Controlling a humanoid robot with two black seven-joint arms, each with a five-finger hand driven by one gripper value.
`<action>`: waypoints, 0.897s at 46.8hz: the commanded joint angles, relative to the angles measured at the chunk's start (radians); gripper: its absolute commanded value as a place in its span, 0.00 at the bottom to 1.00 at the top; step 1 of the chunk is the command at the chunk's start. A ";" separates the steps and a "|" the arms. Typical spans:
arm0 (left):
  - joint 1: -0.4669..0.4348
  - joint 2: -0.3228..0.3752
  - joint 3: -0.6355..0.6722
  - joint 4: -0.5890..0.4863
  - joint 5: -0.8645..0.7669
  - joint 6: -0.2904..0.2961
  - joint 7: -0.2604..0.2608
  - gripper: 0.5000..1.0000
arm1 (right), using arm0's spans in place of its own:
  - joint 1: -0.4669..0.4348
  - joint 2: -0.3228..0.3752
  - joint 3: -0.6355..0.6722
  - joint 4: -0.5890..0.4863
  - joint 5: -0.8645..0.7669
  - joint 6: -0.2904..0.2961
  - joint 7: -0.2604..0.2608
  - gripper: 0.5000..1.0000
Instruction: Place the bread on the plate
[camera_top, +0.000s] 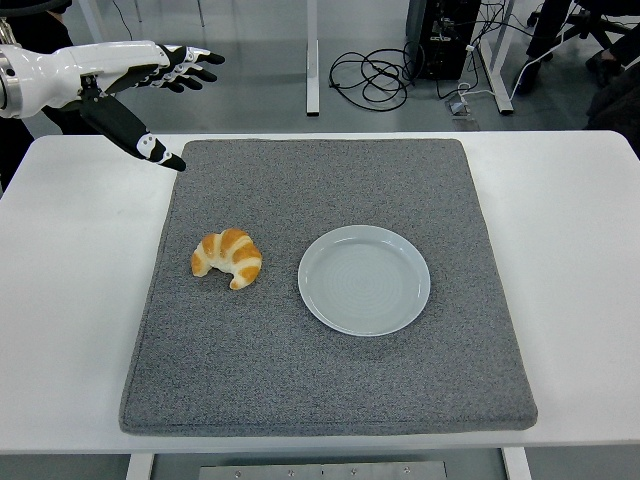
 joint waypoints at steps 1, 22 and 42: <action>0.000 0.029 0.002 -0.041 0.034 -0.001 0.031 0.95 | 0.000 0.000 0.000 0.000 0.000 0.000 0.000 1.00; 0.039 0.041 0.004 -0.065 0.300 0.004 0.037 0.93 | 0.000 0.000 0.000 0.000 0.000 0.000 0.000 1.00; 0.197 0.024 -0.006 -0.084 0.451 0.074 0.034 0.95 | 0.000 0.000 0.000 0.000 0.000 0.000 0.000 1.00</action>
